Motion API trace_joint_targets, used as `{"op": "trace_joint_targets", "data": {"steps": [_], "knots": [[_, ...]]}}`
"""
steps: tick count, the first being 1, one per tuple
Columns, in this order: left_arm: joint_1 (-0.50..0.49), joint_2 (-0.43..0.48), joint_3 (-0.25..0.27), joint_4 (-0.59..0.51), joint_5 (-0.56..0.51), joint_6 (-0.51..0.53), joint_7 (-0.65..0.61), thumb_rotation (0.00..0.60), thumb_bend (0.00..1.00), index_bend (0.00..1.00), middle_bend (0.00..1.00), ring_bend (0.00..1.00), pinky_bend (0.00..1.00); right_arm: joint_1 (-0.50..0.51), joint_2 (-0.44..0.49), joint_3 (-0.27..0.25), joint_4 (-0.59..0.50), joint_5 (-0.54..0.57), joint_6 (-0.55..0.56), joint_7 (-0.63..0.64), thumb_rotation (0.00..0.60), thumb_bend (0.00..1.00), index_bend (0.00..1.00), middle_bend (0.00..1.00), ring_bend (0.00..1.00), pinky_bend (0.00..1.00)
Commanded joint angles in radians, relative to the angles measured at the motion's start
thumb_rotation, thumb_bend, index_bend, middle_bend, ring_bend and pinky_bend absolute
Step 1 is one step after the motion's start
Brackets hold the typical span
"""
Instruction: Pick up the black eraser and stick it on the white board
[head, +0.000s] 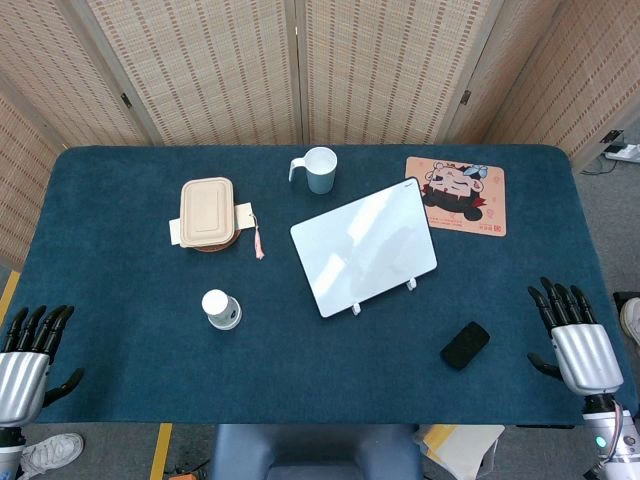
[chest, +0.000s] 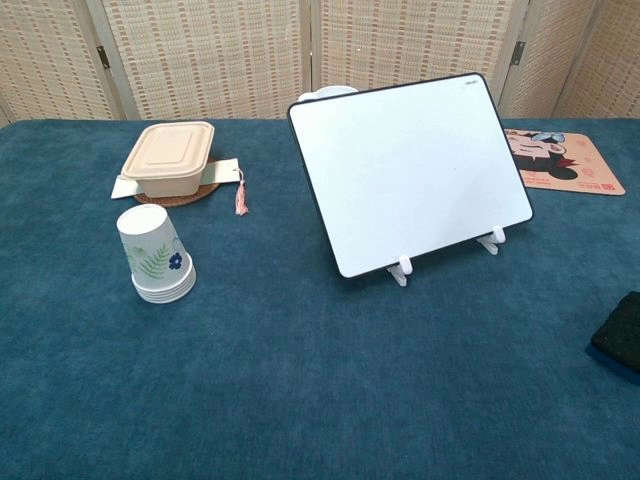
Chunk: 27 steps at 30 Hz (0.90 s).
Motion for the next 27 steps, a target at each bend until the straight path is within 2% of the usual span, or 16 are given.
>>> {"op": "trace_joint_targets", "data": {"steps": [1, 8, 12, 18, 22, 27], "knots": [[0.000, 0.000, -0.002, -0.002, -0.009, -0.006, 0.004, 0.600, 0.24, 0.08, 0.16, 0.09, 0.00, 0.002, 0.003, 0.001, 0.002, 0.000, -0.008, 0.008, 0.600, 0.19, 0.00, 0.00, 0.00, 0.00], [-0.002, 0.001, 0.000, -0.003, 0.001, -0.004, 0.001, 0.600, 0.24, 0.08, 0.16, 0.09, 0.00, 0.023, 0.000, -0.003, 0.032, -0.030, -0.038, 0.076, 0.600, 0.19, 0.00, 0.00, 0.00, 0.00], [-0.007, 0.005, -0.003, 0.002, -0.012, -0.019, -0.013, 0.600, 0.24, 0.08, 0.16, 0.09, 0.00, 0.045, -0.011, -0.022, 0.058, -0.072, -0.072, 0.078, 0.600, 0.19, 0.00, 0.00, 0.00, 0.00], [-0.001, 0.009, -0.004, -0.002, -0.013, -0.007, -0.023, 0.600, 0.24, 0.08, 0.16, 0.09, 0.00, 0.102, -0.016, -0.051, 0.055, -0.098, -0.195, -0.085, 0.600, 0.19, 0.02, 0.00, 0.00, 0.00], [0.000, 0.003, 0.002, -0.004, -0.005, -0.007, -0.010, 0.600, 0.24, 0.08, 0.16, 0.09, 0.00, 0.141, -0.026, -0.047, 0.042, -0.081, -0.273, -0.175, 0.600, 0.19, 0.10, 0.00, 0.00, 0.00], [0.005, 0.004, -0.007, -0.005, -0.022, -0.001, -0.007, 0.600, 0.24, 0.08, 0.16, 0.09, 0.00, 0.182, -0.062, -0.038, 0.065, -0.060, -0.343, -0.228, 0.600, 0.19, 0.18, 0.00, 0.00, 0.00]]}}
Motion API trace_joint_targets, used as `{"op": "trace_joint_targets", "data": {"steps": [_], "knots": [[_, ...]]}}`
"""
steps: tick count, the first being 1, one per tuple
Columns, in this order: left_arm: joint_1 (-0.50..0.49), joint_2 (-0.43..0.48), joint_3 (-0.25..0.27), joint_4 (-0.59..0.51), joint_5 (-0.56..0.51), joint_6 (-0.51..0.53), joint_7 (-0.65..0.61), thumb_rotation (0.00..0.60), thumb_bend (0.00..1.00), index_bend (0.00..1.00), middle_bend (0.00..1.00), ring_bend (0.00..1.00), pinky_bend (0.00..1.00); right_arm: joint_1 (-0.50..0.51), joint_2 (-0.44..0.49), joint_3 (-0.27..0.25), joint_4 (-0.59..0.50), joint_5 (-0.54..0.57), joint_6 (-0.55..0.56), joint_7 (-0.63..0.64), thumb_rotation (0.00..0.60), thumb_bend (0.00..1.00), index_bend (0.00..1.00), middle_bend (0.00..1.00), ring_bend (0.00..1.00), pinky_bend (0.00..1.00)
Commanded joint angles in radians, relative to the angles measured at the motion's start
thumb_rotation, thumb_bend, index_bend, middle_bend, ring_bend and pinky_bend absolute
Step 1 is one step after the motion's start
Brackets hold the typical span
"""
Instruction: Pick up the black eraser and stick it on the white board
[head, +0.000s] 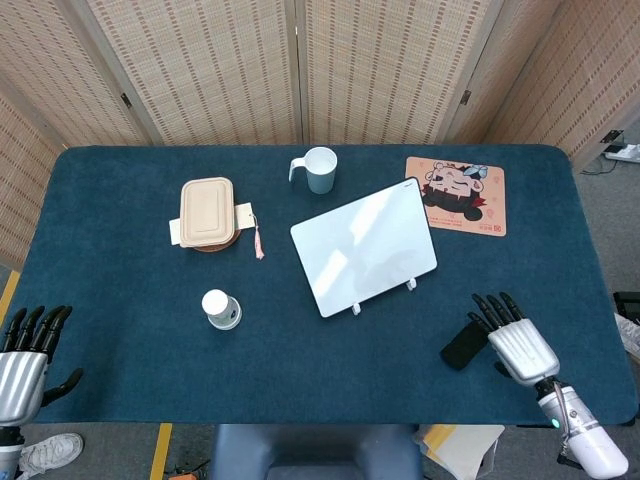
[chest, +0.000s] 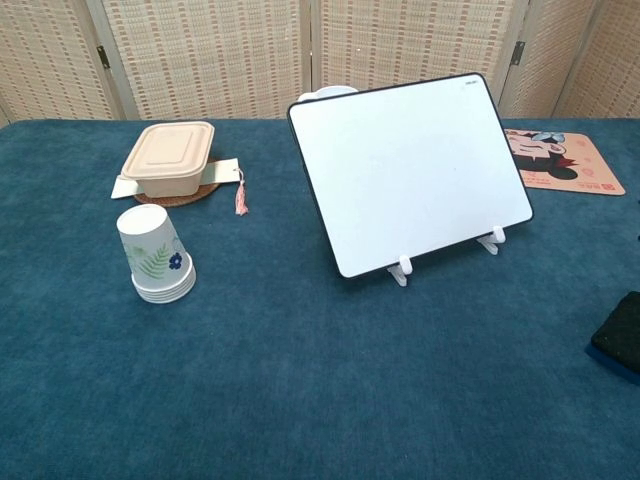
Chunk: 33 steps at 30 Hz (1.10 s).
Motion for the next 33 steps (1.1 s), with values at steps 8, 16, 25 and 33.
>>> {"op": "trace_joint_targets", "data": {"steps": [8, 16, 25, 33], "knots": [[0.019, 0.007, 0.005, -0.003, 0.016, 0.036, -0.018, 0.600, 0.24, 0.08, 0.16, 0.09, 0.00, 0.076, -0.097, 0.015, 0.052, 0.064, -0.133, -0.105, 0.600, 0.19, 0.20, 0.00, 0.00, 0.00], [0.028, 0.006, 0.002, -0.002, 0.008, 0.045, -0.019, 0.600, 0.24, 0.08, 0.16, 0.09, 0.00, 0.098, -0.137, 0.013, 0.092, 0.090, -0.162, -0.138, 0.600, 0.19, 0.25, 0.00, 0.00, 0.00], [0.032, 0.005, 0.004, -0.003, 0.013, 0.048, -0.014, 0.600, 0.24, 0.06, 0.16, 0.09, 0.00, 0.110, -0.187, 0.014, 0.153, 0.097, -0.152, -0.122, 0.600, 0.19, 0.49, 0.00, 0.00, 0.00], [0.031, 0.005, 0.004, 0.011, 0.027, 0.055, -0.034, 0.600, 0.24, 0.04, 0.16, 0.09, 0.00, 0.108, -0.231, 0.030, 0.210, 0.058, -0.062, -0.052, 0.600, 0.19, 0.65, 0.04, 0.02, 0.00]]}}
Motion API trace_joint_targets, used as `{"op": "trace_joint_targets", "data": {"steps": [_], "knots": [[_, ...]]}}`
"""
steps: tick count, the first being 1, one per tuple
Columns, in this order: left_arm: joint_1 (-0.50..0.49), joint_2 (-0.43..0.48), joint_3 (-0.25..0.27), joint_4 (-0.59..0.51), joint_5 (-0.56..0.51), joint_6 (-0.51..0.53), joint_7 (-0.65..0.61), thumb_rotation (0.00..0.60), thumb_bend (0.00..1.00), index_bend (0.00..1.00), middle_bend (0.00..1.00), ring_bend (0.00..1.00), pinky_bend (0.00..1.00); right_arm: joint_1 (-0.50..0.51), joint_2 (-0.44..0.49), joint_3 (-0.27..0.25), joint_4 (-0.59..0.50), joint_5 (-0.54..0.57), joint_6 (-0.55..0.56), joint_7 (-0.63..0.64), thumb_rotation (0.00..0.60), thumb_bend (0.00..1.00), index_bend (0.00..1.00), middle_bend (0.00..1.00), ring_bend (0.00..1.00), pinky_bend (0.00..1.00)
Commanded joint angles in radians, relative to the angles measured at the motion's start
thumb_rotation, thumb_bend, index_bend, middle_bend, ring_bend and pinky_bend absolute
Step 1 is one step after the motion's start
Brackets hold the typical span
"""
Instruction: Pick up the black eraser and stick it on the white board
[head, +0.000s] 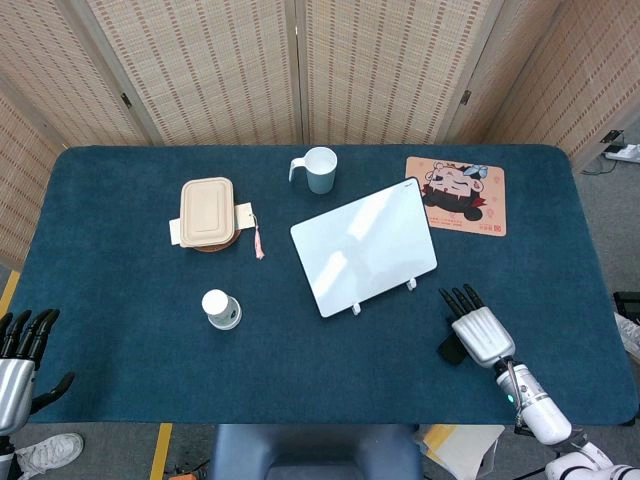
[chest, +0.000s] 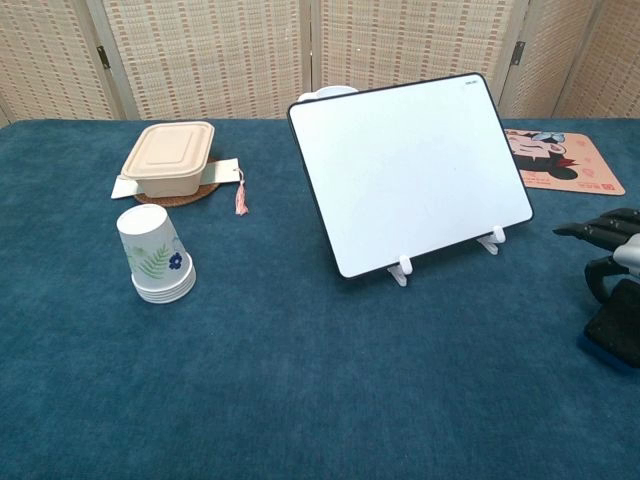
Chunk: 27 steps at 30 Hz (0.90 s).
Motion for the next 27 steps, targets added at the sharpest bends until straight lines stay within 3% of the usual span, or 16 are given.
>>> {"op": "trace_joint_targets", "data": {"steps": [1, 7, 13, 19, 27], "knots": [[-0.001, 0.000, 0.000, 0.002, 0.001, -0.002, -0.001, 0.600, 0.24, 0.04, 0.16, 0.09, 0.00, 0.000, -0.017, 0.017, 0.019, -0.016, 0.044, 0.046, 0.600, 0.19, 0.65, 0.05, 0.03, 0.00], [-0.004, -0.004, 0.001, 0.000, 0.000, -0.012, 0.008, 0.600, 0.24, 0.04, 0.16, 0.09, 0.00, 0.034, -0.092, 0.122, 0.041, 0.009, 0.130, 0.093, 0.600, 0.19, 0.65, 0.09, 0.06, 0.00], [-0.001, 0.001, 0.002, -0.005, 0.003, -0.007, -0.003, 0.600, 0.24, 0.04, 0.16, 0.09, 0.00, 0.130, -0.261, 0.227, 0.158, 0.034, 0.164, 0.035, 0.600, 0.19, 0.65, 0.10, 0.06, 0.01], [0.002, 0.016, 0.009, -0.004, 0.015, -0.001, -0.037, 0.600, 0.24, 0.05, 0.16, 0.10, 0.00, 0.199, -0.365, 0.267, 0.241, 0.053, 0.167, -0.024, 0.600, 0.19, 0.65, 0.10, 0.05, 0.01], [0.008, 0.031, 0.017, -0.007, 0.022, 0.002, -0.067, 0.600, 0.24, 0.06, 0.16, 0.10, 0.00, 0.274, -0.473, 0.302, 0.407, 0.060, 0.193, 0.007, 0.600, 0.19, 0.65, 0.09, 0.04, 0.01]]}}
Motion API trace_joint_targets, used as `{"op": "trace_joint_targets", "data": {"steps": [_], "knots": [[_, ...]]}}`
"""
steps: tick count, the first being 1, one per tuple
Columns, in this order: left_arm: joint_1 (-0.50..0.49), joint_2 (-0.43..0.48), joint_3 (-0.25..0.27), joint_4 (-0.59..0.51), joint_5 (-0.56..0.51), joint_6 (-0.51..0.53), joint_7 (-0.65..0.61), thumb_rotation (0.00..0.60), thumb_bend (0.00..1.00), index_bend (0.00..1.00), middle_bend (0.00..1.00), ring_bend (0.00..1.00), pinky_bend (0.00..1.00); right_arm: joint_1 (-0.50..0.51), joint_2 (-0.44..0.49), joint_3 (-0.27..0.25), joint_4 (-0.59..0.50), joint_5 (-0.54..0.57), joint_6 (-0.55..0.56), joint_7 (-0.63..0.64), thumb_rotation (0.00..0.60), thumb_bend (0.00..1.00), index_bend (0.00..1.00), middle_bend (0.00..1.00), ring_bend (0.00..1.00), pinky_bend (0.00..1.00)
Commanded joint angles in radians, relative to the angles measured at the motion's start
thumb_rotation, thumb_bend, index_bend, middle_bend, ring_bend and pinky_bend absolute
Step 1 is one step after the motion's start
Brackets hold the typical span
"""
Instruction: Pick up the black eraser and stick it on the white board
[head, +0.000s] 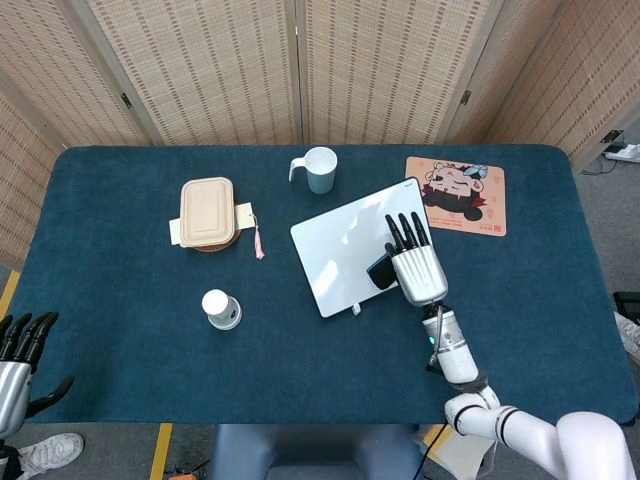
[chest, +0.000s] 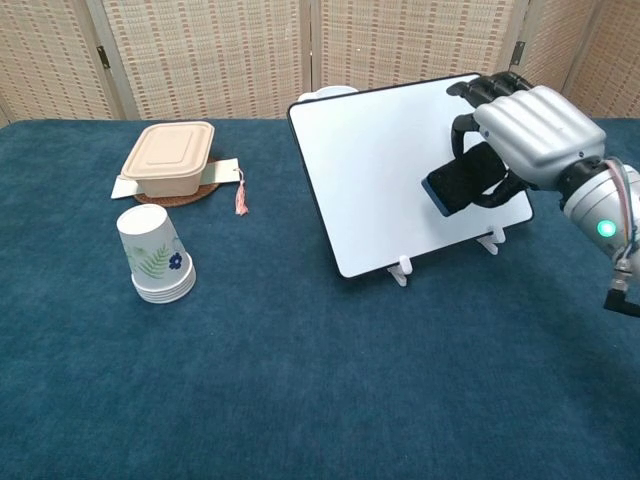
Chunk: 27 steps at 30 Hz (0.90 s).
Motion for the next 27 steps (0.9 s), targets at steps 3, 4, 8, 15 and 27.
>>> {"op": "trace_joint_targets", "data": {"steps": [3, 4, 8, 15, 27], "knots": [[0.004, 0.001, 0.006, -0.003, 0.008, 0.003, 0.006, 0.600, 0.24, 0.07, 0.16, 0.10, 0.00, 0.049, -0.061, 0.029, 0.097, 0.021, 0.007, 0.035, 0.600, 0.19, 0.63, 0.08, 0.03, 0.01], [0.004, 0.001, 0.005, -0.005, 0.007, 0.003, 0.008, 0.600, 0.24, 0.07, 0.16, 0.10, 0.00, 0.056, -0.070, 0.033, 0.114, 0.027, 0.007, 0.039, 0.600, 0.19, 0.61, 0.08, 0.02, 0.01], [0.008, 0.003, 0.005, -0.011, 0.001, 0.004, 0.007, 0.600, 0.24, 0.07, 0.16, 0.10, 0.00, 0.079, -0.093, 0.035, 0.162, 0.036, -0.002, 0.055, 0.600, 0.19, 0.50, 0.03, 0.00, 0.01], [0.020, 0.006, 0.006, -0.018, 0.010, 0.026, 0.011, 0.600, 0.24, 0.08, 0.16, 0.10, 0.00, 0.101, -0.113, 0.028, 0.206, 0.047, -0.008, 0.066, 0.600, 0.19, 0.29, 0.00, 0.00, 0.00], [0.020, 0.007, 0.004, -0.015, 0.009, 0.021, -0.001, 0.600, 0.24, 0.08, 0.16, 0.10, 0.00, 0.003, 0.015, -0.062, 0.037, 0.017, 0.060, 0.073, 0.600, 0.19, 0.10, 0.00, 0.00, 0.00]]}}
